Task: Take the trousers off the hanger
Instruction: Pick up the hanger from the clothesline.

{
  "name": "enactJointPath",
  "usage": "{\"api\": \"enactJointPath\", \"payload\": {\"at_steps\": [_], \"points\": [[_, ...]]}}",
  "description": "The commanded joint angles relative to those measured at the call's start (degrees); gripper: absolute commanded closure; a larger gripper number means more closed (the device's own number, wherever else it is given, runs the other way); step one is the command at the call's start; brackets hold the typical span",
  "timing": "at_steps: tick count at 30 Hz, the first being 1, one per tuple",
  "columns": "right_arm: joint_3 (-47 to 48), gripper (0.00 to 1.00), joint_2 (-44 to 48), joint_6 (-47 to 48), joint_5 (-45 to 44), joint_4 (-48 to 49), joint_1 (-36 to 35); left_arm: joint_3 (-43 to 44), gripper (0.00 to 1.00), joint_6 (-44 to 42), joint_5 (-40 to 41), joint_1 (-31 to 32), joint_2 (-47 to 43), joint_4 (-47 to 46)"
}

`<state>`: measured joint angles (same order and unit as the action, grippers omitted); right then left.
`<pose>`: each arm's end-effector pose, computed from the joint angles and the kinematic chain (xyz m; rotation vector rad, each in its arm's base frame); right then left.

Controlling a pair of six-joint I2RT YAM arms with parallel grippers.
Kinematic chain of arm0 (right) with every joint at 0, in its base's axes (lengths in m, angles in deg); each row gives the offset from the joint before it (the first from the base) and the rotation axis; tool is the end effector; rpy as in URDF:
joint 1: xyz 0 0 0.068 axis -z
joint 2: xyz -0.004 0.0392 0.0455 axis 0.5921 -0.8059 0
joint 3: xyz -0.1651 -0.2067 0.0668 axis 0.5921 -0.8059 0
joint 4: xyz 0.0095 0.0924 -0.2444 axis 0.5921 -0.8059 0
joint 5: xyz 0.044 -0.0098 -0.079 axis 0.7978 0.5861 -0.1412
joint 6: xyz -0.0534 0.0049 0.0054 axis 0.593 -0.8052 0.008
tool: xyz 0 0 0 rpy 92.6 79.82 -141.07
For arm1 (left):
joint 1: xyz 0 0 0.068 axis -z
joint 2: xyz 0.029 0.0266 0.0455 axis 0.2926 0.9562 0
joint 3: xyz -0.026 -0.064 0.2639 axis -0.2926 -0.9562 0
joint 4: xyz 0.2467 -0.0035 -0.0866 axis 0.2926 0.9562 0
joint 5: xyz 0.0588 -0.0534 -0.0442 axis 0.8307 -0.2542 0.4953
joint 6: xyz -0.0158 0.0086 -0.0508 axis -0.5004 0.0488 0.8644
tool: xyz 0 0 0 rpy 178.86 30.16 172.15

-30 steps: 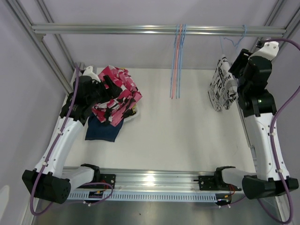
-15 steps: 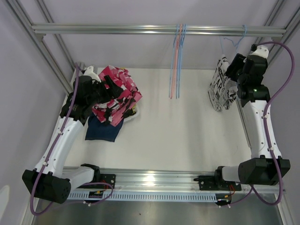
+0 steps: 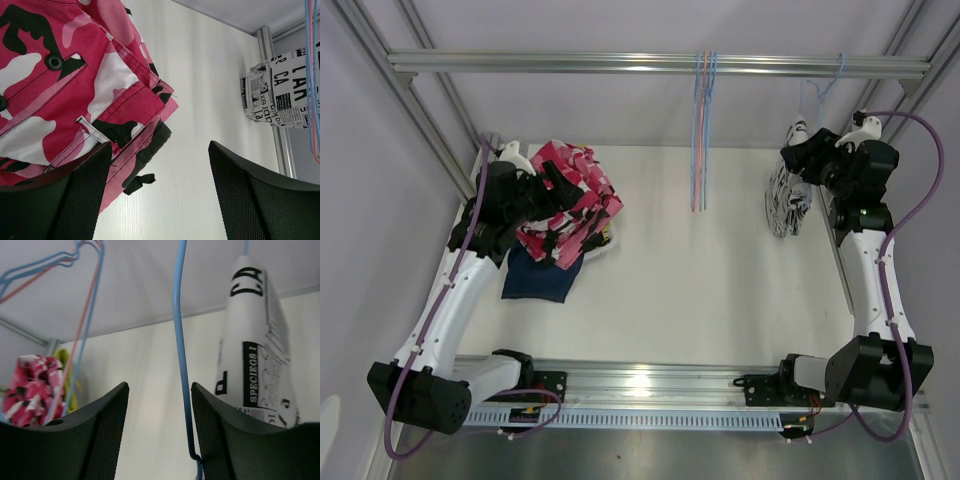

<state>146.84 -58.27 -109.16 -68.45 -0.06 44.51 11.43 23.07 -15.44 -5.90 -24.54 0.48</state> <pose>0.2929 -0.0293 0.4043 0.1762 1.7429 0.4857 0.2406 -0.0532 0.3744 -0.2449 2.0410 -0.6346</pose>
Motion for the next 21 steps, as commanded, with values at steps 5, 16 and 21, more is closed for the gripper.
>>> {"api": "enactJointPath", "payload": {"at_steps": [5,16,21], "points": [[-6.74,0.44,2.09,-12.96,15.47,19.44,2.87,-0.45,0.18,0.61,-1.45,-0.66,-0.33,-2.26],[-10.26,0.48,1.65,-22.02,21.1,33.24,6.2,-0.28,0.17,0.7,-1.71,-0.66,-0.42,-2.18],[-11.14,0.58,0.5,-25.02,22.95,36.86,7.88,-0.28,0.17,0.61,-1.71,-0.66,-0.33,-2.18]]}}
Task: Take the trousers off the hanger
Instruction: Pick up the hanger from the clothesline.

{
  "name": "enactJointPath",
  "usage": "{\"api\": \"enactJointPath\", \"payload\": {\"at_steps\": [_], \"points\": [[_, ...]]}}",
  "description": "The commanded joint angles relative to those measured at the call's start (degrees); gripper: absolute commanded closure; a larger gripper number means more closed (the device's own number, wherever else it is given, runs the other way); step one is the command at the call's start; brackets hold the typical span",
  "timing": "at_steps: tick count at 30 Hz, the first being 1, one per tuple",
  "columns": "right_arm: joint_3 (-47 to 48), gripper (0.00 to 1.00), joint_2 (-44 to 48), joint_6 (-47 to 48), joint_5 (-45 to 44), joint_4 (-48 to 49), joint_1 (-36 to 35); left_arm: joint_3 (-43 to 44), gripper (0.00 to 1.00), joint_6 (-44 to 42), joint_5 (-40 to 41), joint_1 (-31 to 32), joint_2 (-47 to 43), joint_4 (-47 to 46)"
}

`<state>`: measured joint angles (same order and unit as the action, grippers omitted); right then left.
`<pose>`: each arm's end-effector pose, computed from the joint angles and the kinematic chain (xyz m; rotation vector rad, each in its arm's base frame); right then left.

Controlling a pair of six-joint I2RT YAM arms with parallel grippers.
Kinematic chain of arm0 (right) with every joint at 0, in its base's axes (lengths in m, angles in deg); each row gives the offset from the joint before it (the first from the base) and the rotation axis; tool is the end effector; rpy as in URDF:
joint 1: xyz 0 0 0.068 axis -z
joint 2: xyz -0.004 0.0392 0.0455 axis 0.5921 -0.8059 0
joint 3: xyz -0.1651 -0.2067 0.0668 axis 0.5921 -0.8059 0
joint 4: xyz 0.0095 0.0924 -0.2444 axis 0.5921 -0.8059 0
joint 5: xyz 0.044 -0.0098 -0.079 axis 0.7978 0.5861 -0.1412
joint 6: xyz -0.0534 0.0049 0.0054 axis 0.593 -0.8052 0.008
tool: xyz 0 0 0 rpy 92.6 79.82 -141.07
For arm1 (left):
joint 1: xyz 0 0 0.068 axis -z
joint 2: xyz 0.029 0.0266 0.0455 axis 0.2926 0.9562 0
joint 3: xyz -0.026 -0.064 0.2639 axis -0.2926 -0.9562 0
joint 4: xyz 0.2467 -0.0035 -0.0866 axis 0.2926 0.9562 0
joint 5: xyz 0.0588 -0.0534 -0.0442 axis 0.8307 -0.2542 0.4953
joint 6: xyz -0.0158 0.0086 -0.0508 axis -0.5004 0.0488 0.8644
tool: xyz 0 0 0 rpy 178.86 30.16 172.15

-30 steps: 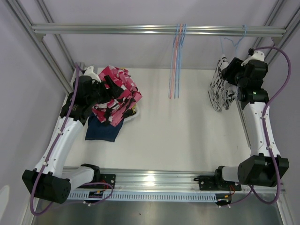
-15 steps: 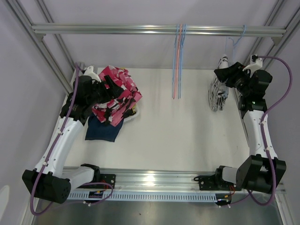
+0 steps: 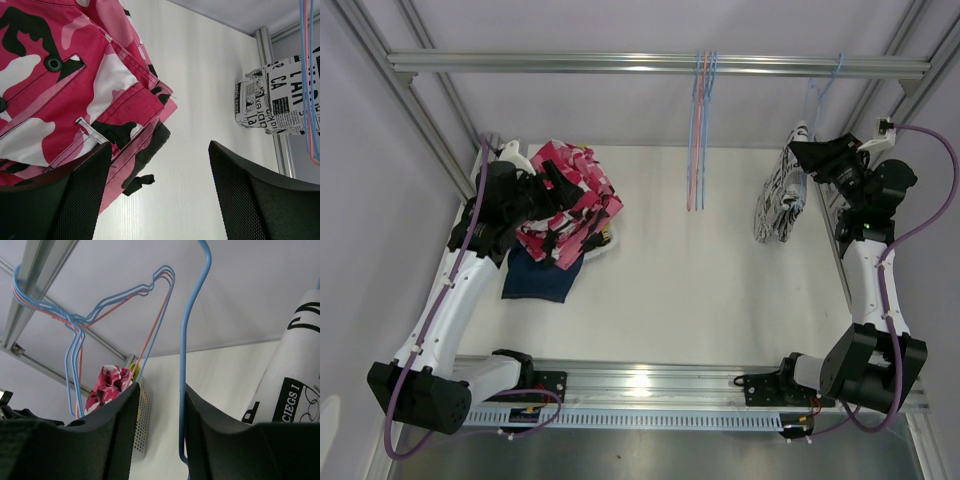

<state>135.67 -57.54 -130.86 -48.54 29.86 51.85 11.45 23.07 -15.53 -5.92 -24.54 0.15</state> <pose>0.2863 -0.0554 0.3930 0.1378 1.4966 0.8852 0.2409 -0.0533 0.3750 -0.2428 2.0352 -0.6372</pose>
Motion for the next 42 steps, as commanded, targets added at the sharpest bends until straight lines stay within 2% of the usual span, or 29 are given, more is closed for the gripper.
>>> {"api": "enactJointPath", "payload": {"at_steps": [1,4,5,7,8,10,17,24,42], "points": [[-0.24,0.6,-0.3,-3.31,3.04,7.02,0.53,-0.3,0.17,0.61,-1.62,-0.63,-0.24,-1.93],[-0.94,0.73,-0.39,-3.75,3.21,7.9,0.62,-0.3,0.18,0.53,-1.71,-0.63,-0.24,-1.85],[-1.12,0.81,-0.57,-4.01,3.3,8.86,0.62,-0.3,0.18,0.53,-1.71,-0.63,-0.24,-1.85],[-1.47,0.87,-0.74,-4.89,3.74,9.83,0.71,-0.38,0.18,0.53,-1.8,-0.63,-0.24,-1.85],[-1.56,0.94,-0.83,-5.33,3.92,10.97,0.71,-0.3,0.17,0.61,-1.8,-0.63,-0.24,-1.85],[-1.64,1.0,-1.01,-6.21,4.27,12.03,0.71,-0.3,0.18,0.53,-1.89,-0.63,-0.33,-1.85],[-0.42,1.0,0.3,-7.18,3.4,12.22,0.71,-0.38,0.17,0.53,-1.98,-0.63,-0.33,-1.94],[5.91,1.0,0.84,-5.95,2.43,8.96,0.8,-0.3,0.17,0.53,-1.97,-0.72,-0.24,-1.85],[19.62,1.0,-1.8,-8.5,1.55,7.99,1.41,-0.3,0.17,0.53,-1.97,-0.63,0.11,-1.85]]}}
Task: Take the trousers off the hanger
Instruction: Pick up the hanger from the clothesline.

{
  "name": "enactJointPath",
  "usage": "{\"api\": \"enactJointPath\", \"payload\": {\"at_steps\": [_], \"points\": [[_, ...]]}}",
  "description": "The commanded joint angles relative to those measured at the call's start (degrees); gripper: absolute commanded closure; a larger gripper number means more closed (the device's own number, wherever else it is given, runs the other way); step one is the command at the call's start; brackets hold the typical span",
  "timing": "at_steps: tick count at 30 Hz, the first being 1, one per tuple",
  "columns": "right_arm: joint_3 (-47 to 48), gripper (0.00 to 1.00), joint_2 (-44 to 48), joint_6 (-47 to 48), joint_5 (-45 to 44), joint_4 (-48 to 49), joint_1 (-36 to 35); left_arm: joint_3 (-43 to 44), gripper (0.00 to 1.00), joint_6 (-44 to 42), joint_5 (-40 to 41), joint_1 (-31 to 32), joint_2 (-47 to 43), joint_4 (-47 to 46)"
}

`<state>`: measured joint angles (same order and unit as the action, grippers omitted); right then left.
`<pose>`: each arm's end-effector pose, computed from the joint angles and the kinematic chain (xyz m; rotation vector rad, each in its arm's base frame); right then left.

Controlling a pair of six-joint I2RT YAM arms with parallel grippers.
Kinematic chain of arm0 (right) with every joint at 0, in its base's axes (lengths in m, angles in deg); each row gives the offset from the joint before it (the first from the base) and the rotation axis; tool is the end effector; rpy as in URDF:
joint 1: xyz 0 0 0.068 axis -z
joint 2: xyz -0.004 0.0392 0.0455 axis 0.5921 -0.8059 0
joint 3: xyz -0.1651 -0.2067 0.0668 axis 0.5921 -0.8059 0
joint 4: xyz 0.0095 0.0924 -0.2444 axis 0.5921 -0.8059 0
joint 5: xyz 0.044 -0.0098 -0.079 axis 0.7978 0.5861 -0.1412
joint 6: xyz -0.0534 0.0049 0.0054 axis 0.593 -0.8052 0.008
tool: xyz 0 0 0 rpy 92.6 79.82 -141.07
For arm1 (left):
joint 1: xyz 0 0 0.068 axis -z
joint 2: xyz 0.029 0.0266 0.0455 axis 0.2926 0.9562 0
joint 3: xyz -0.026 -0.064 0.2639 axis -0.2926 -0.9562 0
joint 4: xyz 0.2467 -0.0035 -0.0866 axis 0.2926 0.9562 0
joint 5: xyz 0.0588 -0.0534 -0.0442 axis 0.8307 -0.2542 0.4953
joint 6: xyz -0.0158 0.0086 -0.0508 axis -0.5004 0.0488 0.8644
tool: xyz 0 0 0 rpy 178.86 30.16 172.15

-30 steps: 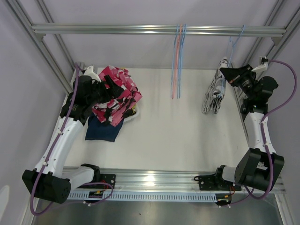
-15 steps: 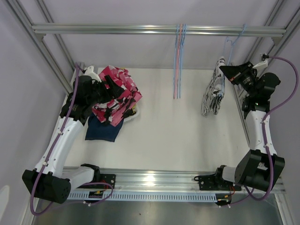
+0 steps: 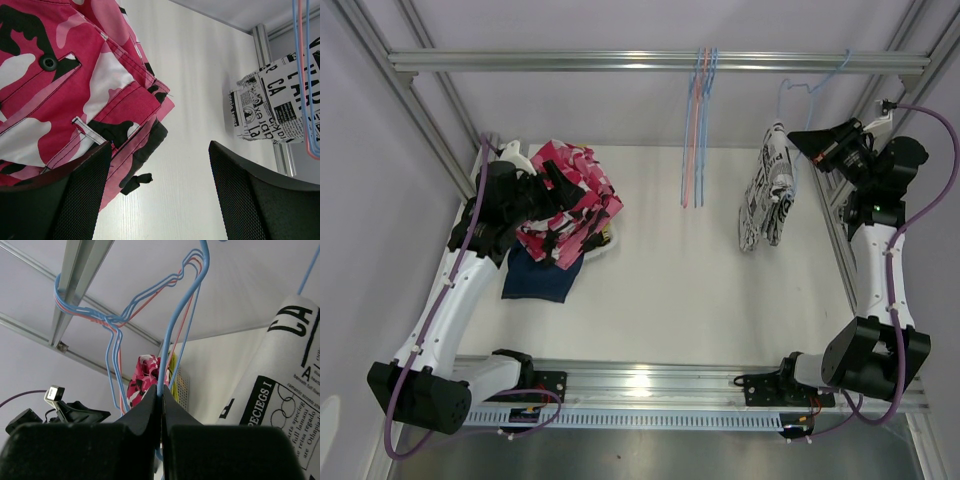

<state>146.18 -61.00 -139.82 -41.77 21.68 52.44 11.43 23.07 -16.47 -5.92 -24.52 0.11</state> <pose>0.2957 -0.0581 0.4258 0.1829 1.5557 1.0844 0.2408 -0.0538 0.3750 -0.2322 2.0381 -0.6533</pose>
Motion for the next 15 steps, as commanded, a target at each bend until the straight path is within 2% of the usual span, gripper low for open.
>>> {"api": "enactJointPath", "payload": {"at_steps": [1,9,15], "points": [[9.11,1.0,1.74,0.37,-5.14,16.16,0.82,-0.19,0.17,0.44,-0.95,-0.63,0.17,-1.8],[7.71,1.0,5.6,2.92,-5.05,13.35,0.91,-0.27,0.17,0.44,-1.12,-0.63,0.17,-1.8],[5.77,1.0,9.03,6.87,-6.2,5.11,1.0,-0.36,0.17,0.53,-1.3,-0.63,0.09,-1.8]]}}
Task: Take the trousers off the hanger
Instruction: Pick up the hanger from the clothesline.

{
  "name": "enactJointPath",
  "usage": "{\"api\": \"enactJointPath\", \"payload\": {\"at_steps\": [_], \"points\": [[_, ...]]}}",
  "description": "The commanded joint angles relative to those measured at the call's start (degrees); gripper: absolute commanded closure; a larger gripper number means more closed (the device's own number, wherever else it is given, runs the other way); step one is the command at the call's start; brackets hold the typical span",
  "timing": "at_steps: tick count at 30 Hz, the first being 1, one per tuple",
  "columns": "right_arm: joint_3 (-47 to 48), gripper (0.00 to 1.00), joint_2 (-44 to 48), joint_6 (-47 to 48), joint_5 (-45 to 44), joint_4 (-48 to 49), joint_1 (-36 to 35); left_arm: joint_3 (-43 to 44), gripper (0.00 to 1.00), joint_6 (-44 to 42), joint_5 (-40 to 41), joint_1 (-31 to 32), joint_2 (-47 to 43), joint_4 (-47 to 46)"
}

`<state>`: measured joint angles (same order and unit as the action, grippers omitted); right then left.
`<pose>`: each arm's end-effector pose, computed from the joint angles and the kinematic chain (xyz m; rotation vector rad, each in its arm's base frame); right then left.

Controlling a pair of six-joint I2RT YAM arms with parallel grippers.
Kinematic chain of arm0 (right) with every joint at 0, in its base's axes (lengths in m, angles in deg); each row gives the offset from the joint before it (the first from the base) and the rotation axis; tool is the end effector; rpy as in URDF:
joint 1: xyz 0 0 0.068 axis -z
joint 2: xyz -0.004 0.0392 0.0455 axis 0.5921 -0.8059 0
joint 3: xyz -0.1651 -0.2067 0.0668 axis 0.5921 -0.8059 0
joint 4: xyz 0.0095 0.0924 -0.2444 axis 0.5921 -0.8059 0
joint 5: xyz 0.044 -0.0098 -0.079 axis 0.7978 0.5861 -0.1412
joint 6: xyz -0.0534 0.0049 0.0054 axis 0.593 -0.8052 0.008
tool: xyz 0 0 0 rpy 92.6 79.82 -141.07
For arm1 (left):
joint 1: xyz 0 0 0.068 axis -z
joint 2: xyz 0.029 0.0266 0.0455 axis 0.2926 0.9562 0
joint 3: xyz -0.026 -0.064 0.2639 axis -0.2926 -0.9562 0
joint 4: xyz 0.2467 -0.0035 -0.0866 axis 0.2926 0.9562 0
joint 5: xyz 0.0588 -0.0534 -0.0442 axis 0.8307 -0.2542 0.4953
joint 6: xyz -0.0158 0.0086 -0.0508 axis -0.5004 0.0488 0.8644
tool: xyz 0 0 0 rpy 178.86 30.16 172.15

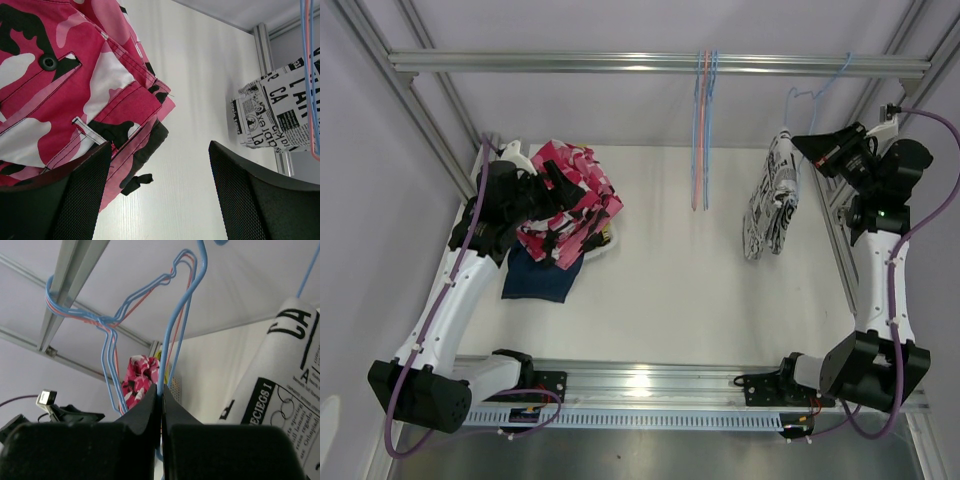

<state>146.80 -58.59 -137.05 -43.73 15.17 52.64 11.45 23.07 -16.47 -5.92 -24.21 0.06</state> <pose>0.2840 -0.0567 0.4301 0.2189 1.5848 1.0373 0.2422 -0.0541 0.3739 -0.2332 2.0423 -0.6525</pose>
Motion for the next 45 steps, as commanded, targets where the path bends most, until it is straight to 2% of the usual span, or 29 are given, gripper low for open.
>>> {"api": "enactJointPath", "payload": {"at_steps": [1,8,16,25,28,32,36,37,38,43,45], "points": [[4.73,1.0,7.07,4.62,-4.93,10.99,0.8,-0.3,0.17,0.44,-1.21,-0.63,-0.22,-1.76],[1.47,1.0,9.36,7.35,-6.34,6.77,0.89,-0.38,0.17,0.61,-1.3,-0.63,-0.31,-1.67],[2.7,1.0,9.36,6.48,-6.43,5.63,0.89,-0.12,0.17,0.53,-1.56,-0.63,-0.39,-1.67],[0.5,1.0,16.03,8.31,-8.96,0.45,-0.16,-1.88,0.15,-2.63,-4.38,1.65,-3.81,-5.45],[0.85,1.0,17.97,10.42,-10.73,-2.37,-2.62,-2.14,0.11,-4.47,-2.36,5.16,-5.14,-5.89],[0.94,1.0,19.46,11.57,-13.45,-4.65,-5.43,-1.62,0.08,-7.99,2.12,14.18,-7.59,-5.45],[-0.72,1.0,21.92,12.18,-17.75,-5.62,-10.0,-2.32,0.04,-10.46,9.23,23.6,-10.05,-5.54],[-0.99,1.0,22.36,12.88,-18.81,-5.8,-11.31,-1.71,0.03,-10.29,13.95,25.28,-10.41,-5.28],[-1.25,1.0,22.97,13.93,-21.43,-6.23,-14.46,-1.79,0.03,-10.46,15.73,29.04,-10.76,-5.36],[-1.52,1.0,23.24,18.69,-29.53,-12.47,-23.71,-2.67,0.01,-14.4,23.21,38.73,-12.44,-10.8],[-1.69,1.0,23.68,19.04,-33.92,-13.88,-27.74,-2.93,0.01,-15.99,28.92,44.26,-11.56,-12.21]]}}
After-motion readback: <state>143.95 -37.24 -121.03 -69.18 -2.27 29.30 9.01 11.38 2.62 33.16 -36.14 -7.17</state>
